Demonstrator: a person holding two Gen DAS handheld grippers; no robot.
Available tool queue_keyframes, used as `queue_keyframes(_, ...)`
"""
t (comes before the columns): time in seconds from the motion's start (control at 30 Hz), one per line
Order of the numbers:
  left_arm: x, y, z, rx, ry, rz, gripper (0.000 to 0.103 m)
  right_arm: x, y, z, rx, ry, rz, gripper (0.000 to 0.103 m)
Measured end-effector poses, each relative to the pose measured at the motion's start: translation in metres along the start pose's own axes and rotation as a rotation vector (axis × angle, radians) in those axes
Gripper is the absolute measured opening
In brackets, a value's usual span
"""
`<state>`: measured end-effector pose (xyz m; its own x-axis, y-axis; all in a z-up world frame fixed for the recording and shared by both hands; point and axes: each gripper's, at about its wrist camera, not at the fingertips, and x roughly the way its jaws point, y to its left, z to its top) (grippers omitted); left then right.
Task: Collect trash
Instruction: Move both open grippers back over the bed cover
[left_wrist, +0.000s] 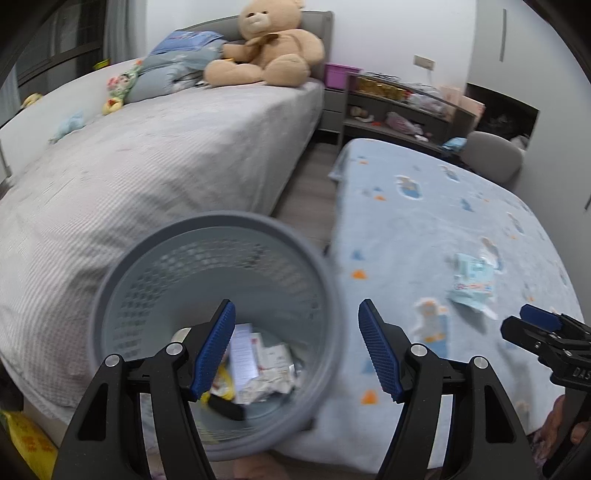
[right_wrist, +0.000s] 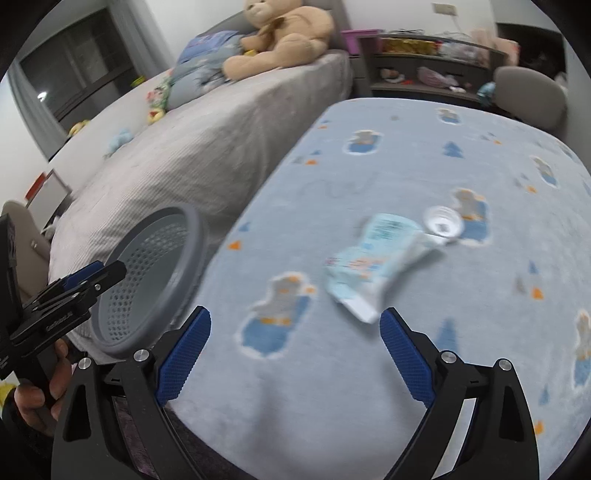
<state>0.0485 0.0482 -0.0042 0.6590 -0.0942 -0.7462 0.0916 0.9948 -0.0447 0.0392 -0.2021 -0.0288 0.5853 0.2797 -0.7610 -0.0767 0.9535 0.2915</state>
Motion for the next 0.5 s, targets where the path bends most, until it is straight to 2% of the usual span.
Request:
queue_keyframes(0.2,0.007,-0.071,0.008,0.088,0.008,-0.094,0.066,-0.029,-0.056,-0.005,0.066,-0.049,-0.075,0.091)
queue_keyframes(0.27,0.011,-0.095,0.011,0.116,0.021,-0.126,0.069,-0.036,-0.071,-0.005,0.084,-0.060,-0.094,0.092)
queue_keyframes(0.5,0.037,-0.153,0.025,0.160,0.085,-0.192,0.070,-0.053,-0.124,-0.011,0.159,-0.078,-0.132,0.092)
